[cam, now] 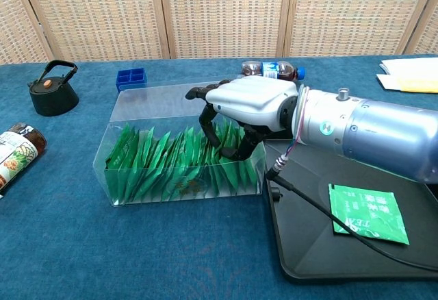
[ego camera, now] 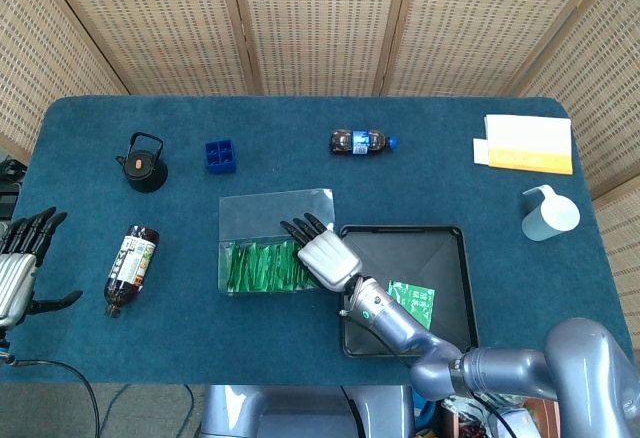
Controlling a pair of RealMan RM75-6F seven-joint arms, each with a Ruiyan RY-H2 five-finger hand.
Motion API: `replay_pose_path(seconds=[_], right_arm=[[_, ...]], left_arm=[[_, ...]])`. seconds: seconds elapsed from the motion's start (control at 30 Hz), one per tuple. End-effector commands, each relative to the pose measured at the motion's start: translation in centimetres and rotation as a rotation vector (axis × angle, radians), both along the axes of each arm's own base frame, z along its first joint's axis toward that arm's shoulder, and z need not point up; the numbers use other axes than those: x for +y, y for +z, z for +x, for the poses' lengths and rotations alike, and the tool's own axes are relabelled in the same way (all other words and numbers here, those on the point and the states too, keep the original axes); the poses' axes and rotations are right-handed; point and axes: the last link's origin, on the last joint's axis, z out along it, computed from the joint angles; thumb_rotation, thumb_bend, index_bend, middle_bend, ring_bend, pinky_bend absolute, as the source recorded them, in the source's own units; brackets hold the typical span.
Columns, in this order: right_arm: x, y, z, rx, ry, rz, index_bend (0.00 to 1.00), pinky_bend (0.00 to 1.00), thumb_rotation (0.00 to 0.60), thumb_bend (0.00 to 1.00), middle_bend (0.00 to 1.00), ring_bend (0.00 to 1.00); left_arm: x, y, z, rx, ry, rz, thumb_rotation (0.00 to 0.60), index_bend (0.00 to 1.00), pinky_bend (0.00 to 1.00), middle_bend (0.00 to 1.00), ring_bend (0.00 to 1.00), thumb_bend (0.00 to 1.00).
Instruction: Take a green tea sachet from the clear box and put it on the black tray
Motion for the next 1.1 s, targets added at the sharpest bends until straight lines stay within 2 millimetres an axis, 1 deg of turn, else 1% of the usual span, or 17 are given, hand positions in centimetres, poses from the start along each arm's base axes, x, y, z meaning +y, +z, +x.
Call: replay_pose_path(seconds=[0.03,0.2,0.33,0.43,0.63,0.7,0.8,0.97,1.1], right_arm=[[0.0,0.0,0.0,-0.003,0.000,-0.001,0.63,0.07,0.600,0.64,0.09,0.00],[0.0,0.2,0.2,-0.018,-0.003,-0.001,0.63,0.07,0.600,0.64,0.10,0.00],[0.2,0.9,0.8,-0.063,0.000,-0.003,0.63,0.07,0.600,0.64,0.10,0.00],[0.3,2.5,1.8,-0.119,0.015,-0.022,0.63,0.07,0.600,0.64,0.10,0.00],[0.3,4.8,2.6,-0.164,0.026,-0.052,0.63,0.07,0.600,0.64,0.10,0.00],[0.4,6.1,2.7,-0.179,0.031,-0.071,0.63,0.07,0.600,0.64,0.10,0.00],[0.6,8.0,2.4,-0.185,0.038,-0.099,0.63,0.07,0.600,0.64,0.10,0.00],[0.9,10.3,1.7,-0.190,0.036,-0.133,0.63,0.07,0.600,0.64,0.10,0.00],[1.6,13.1,-0.4,-0.183,0.022,-0.173,0.63,0.07,0.600,0.64,0.11,0.00]], left_arm=[[0.0,0.0,0.0,0.000,0.001,-0.001,0.600,0.00,0.00,0.00,0.00,0.03],[0.0,0.0,0.0,0.000,0.001,-0.002,0.600,0.00,0.00,0.00,0.00,0.03],[0.0,-0.1,-0.1,0.001,0.003,-0.004,0.600,0.00,0.00,0.00,0.00,0.03],[0.1,-0.2,0.0,0.002,0.002,-0.010,0.600,0.00,0.00,0.00,0.00,0.03],[0.0,-0.2,0.0,0.001,-0.002,-0.010,0.600,0.00,0.00,0.00,0.00,0.03],[-0.1,-0.2,0.1,0.000,-0.004,-0.009,0.600,0.00,0.00,0.00,0.00,0.03],[-0.1,-0.2,0.1,-0.001,-0.006,-0.010,0.600,0.00,0.00,0.00,0.00,0.03],[-0.1,-0.1,0.2,-0.003,-0.008,-0.011,0.600,0.00,0.00,0.00,0.00,0.03],[-0.3,-0.1,0.3,-0.004,-0.013,-0.012,0.600,0.00,0.00,0.00,0.00,0.03]])
